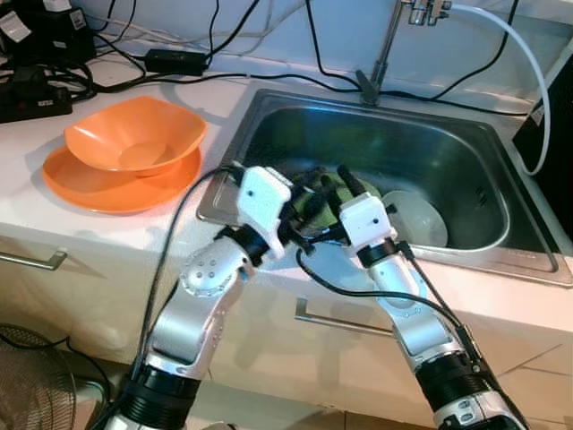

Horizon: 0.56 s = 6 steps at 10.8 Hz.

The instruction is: Kitchen organization

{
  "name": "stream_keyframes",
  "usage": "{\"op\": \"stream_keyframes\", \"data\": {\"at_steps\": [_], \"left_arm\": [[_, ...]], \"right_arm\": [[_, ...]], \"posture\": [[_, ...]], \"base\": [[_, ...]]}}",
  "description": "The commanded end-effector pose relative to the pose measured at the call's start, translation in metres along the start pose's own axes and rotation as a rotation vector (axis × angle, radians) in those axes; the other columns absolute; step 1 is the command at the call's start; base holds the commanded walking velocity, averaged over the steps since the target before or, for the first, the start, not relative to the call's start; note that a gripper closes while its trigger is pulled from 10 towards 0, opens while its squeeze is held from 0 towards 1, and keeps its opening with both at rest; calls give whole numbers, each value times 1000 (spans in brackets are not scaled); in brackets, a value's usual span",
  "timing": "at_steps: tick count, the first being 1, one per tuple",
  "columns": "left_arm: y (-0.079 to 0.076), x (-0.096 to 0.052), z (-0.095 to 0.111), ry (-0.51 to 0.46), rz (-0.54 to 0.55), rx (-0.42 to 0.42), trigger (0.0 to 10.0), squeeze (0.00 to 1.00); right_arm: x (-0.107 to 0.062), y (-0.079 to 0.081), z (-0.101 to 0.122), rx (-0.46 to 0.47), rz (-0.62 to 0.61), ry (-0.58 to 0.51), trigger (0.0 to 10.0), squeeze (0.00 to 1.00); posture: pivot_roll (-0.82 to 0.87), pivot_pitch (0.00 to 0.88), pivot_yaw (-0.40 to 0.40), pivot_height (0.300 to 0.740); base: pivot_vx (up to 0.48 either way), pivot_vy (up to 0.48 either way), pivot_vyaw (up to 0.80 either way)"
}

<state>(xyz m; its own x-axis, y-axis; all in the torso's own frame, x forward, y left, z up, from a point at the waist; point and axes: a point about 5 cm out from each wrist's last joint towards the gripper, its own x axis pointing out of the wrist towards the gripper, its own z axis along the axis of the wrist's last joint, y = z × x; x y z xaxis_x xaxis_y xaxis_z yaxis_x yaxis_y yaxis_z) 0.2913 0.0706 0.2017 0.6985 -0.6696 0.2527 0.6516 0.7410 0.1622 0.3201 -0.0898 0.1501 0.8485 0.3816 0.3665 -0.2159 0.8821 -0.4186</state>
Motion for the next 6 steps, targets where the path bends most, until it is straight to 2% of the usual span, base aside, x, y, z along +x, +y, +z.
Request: {"op": "stream_keyframes", "data": {"at_steps": [1,6], "left_arm": [[1,3,9,-37,9,29,10000,0],[-3,4,7,-27,-12,10,10000,0]], "right_arm": [[2,-4,1,8,-11,-9,0,0],[2,-4,0,11,-13,-7,0,0]], "posture": [[155,78,-38,740],[156,77,-37,740]], "base": [[0,0,0],[0,0,0]]}}
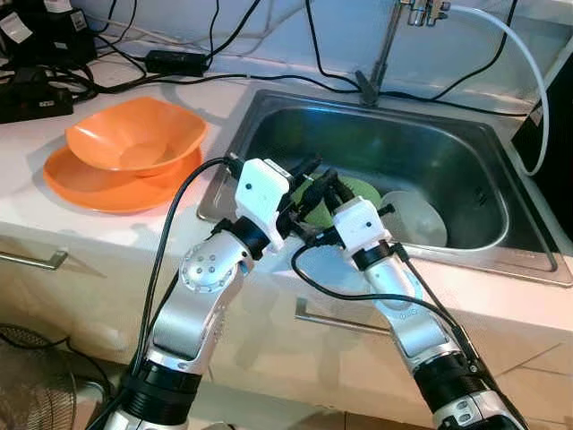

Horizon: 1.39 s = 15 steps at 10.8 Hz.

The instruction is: Kitchen organization

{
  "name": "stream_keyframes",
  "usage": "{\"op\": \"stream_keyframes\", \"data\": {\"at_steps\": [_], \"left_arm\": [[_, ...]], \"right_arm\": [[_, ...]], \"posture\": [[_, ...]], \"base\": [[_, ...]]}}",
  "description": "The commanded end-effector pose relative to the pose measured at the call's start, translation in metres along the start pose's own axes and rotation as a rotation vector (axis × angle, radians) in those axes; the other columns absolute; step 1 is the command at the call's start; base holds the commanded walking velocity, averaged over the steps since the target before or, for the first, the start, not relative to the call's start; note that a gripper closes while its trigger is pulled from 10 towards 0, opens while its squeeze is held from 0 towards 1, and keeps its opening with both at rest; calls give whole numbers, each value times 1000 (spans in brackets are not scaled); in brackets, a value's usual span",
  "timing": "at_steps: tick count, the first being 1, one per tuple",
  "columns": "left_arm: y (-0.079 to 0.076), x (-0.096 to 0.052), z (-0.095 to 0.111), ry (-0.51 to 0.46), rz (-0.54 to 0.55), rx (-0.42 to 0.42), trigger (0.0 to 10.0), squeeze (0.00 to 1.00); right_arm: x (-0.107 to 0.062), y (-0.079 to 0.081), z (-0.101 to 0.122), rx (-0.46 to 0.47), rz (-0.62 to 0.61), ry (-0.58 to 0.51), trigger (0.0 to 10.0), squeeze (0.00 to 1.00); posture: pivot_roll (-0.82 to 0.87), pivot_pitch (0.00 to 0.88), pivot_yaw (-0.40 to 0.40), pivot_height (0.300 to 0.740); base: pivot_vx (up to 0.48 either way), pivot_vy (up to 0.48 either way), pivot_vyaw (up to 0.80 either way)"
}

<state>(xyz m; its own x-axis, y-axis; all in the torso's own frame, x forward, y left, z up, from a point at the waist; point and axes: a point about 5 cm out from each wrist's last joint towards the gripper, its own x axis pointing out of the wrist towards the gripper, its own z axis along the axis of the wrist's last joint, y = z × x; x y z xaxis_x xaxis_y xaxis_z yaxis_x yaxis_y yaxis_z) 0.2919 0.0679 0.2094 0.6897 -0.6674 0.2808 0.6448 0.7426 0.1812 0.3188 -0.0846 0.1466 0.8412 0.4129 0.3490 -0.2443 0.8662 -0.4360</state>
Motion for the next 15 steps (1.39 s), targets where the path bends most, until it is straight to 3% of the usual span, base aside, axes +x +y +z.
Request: {"op": "stream_keyframes", "data": {"at_steps": [1,2,3,8,10,11,14,15], "left_arm": [[-4,-1,-1,7,-22,-22,10000,0],[-5,-1,-2,12,-27,-26,10000,0],[-5,-1,-2,15,-34,-29,10000,1000],[-10,-3,-2,11,-69,-58,10000,1000],[4,-4,1,-14,39,-48,10000,1000],[16,-7,3,-30,127,-32,10000,0],[36,-13,-1,-10,296,4,10000,0],[35,-16,-10,51,279,-5,10000,0]], "right_arm": [[2,-10,1,17,-51,-10,0,0],[2,-10,1,18,-52,-10,0,0],[2,-10,1,18,-53,-10,0,0],[3,-13,-1,35,-77,7,0,0],[5,-22,-4,52,-115,30,0,0],[7,-29,-6,34,-126,39,0,0],[11,-40,-7,28,-154,51,0,0],[12,-44,-10,33,-172,70,3020,0]], "posture": [[154,77,-34,740],[155,76,-34,740],[154,78,-34,740],[157,77,-36,740],[159,80,-39,740],[160,81,-43,740],[162,83,-48,740],[163,86,-49,740]], "base": [[0,0,0],[0,0,0],[0,0,0],[0,0,0],[0,0,0],[0,0,0],[0,0,0],[0,0,0]]}}
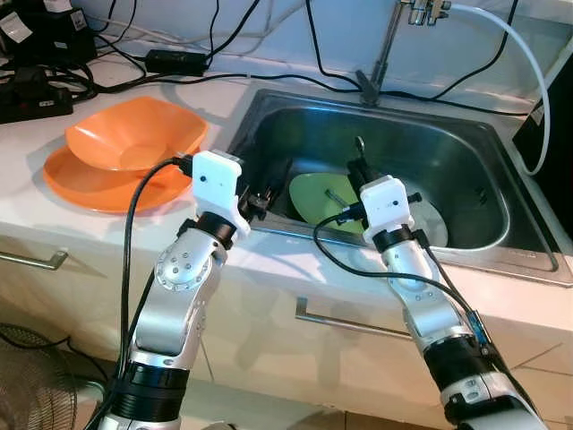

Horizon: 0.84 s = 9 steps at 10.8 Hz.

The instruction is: Kitchen organization

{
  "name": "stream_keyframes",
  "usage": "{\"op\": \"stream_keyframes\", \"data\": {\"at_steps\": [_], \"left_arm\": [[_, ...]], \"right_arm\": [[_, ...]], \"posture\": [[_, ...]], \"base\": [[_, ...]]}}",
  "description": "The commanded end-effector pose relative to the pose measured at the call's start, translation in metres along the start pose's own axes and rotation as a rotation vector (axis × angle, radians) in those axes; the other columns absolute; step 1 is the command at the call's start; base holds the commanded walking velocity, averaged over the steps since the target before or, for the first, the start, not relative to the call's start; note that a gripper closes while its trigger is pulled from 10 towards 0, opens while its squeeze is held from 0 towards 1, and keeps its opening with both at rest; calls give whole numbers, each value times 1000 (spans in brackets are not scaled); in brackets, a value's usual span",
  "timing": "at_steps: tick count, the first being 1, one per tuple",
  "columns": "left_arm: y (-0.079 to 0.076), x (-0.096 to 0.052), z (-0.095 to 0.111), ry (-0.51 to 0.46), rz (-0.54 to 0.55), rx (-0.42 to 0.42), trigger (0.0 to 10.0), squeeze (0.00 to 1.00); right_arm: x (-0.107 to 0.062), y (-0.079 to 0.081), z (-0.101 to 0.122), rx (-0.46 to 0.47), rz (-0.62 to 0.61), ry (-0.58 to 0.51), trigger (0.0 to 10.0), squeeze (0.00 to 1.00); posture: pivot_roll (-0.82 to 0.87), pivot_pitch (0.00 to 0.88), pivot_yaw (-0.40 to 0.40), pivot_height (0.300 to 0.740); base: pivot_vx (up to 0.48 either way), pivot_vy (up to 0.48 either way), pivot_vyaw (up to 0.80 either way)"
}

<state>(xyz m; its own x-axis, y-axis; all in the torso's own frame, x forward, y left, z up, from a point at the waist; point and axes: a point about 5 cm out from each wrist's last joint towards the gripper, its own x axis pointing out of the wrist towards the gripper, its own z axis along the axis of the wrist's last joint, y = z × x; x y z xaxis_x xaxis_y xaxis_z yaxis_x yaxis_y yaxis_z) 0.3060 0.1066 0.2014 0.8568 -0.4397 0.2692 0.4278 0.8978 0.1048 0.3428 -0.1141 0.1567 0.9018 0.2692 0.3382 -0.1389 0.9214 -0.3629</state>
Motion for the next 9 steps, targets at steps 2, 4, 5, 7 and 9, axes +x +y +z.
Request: {"op": "stream_keyframes", "data": {"at_steps": [2,4,5,7,9], "left_arm": [[-11,-4,-23,146,-77,20,10000,0],[-14,-5,-29,207,-101,25,10000,0],[-17,-8,-35,273,-134,33,10000,0],[-22,-14,-47,377,-179,70,10000,0],[-25,-17,-45,412,-188,66,10000,0]], "right_arm": [[19,-20,-2,5,-68,75,10000,0],[35,-26,4,-1,-63,95,10000,0],[47,-31,4,25,-77,155,10000,0],[59,-31,-1,84,-69,266,10000,0],[60,-24,-11,118,-21,380,10000,0]], "posture": [[162,88,-52,740],[162,88,-55,740],[162,87,-58,740],[168,80,-64,740],[173,75,-72,740]], "base": [[0,0,0],[0,0,0],[0,0,0],[0,0,0],[0,0,0]]}}
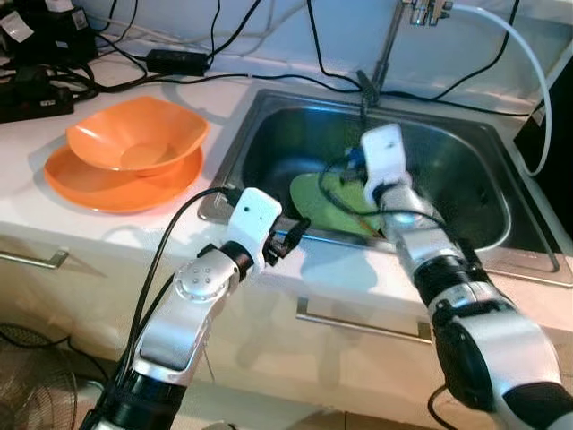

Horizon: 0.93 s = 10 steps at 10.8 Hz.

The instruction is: Kitchen organization

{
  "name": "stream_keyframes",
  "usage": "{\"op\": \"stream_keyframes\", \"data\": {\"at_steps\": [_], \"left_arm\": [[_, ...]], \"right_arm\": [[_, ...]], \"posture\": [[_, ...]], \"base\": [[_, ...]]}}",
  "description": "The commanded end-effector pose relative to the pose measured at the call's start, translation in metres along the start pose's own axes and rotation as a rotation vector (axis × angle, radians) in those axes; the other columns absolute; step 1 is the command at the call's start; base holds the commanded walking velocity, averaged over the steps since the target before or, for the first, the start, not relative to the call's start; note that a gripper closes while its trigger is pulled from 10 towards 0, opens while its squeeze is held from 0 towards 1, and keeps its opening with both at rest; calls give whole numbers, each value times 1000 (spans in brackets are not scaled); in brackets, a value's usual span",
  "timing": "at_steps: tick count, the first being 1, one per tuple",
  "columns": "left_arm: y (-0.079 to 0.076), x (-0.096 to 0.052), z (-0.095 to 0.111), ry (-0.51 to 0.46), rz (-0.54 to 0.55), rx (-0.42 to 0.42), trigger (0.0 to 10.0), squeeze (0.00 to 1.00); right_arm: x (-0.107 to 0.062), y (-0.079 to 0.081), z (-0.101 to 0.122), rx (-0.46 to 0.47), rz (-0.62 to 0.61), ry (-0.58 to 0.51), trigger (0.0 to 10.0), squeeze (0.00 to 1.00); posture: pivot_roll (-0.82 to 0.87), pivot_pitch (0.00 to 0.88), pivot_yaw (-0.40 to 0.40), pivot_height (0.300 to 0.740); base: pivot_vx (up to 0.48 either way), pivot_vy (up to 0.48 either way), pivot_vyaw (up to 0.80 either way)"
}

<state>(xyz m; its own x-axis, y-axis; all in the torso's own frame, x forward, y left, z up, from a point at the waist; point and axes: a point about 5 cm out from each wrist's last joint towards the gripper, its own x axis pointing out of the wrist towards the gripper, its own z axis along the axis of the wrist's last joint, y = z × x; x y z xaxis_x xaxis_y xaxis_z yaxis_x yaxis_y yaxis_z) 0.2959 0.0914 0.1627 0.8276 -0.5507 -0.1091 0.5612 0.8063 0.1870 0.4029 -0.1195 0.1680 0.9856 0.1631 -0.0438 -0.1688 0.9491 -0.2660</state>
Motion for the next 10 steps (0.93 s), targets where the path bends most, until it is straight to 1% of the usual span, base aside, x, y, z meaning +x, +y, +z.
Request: {"op": "stream_keyframes", "data": {"at_steps": [1,2,3,4,5,6,8,9,10], "left_arm": [[-7,-1,-9,65,-34,-22,10000,0],[-8,-2,-8,65,-36,-25,10000,0],[-10,-3,-6,68,-36,-28,10000,0],[-11,-4,-6,74,-35,-33,10000,0],[-11,-4,-6,85,-36,-36,10000,0],[-11,-4,-7,89,-38,-38,10000,0],[-11,-5,-7,93,-33,-42,10000,0],[-10,-6,-7,99,-31,-43,10000,0],[-10,-7,-7,103,-30,-42,10000,0]], "right_arm": [[2,2,0,36,28,37,10000,0],[2,5,-4,42,45,68,10000,0],[1,10,-10,28,66,115,10000,0],[-1,16,-18,41,93,155,10000,0],[-4,22,-28,38,125,207,10000,0],[-6,27,-34,43,138,233,10000,0],[-7,31,-37,49,154,243,10000,0],[-8,33,-38,48,163,247,10000,400],[-9,34,-40,41,173,261,10000,1000]], "posture": [[178,74,-78,740],[183,74,-82,740],[190,73,-87,740],[194,72,-88,740],[202,70,-94,740],[205,69,-96,740],[210,71,-98,740],[211,73,-98,740],[212,73,-99,740]], "base": [[0,0,0],[0,0,0],[0,0,0],[0,0,0],[0,0,0],[0,0,0],[0,0,0],[0,0,0],[0,0,0]]}}
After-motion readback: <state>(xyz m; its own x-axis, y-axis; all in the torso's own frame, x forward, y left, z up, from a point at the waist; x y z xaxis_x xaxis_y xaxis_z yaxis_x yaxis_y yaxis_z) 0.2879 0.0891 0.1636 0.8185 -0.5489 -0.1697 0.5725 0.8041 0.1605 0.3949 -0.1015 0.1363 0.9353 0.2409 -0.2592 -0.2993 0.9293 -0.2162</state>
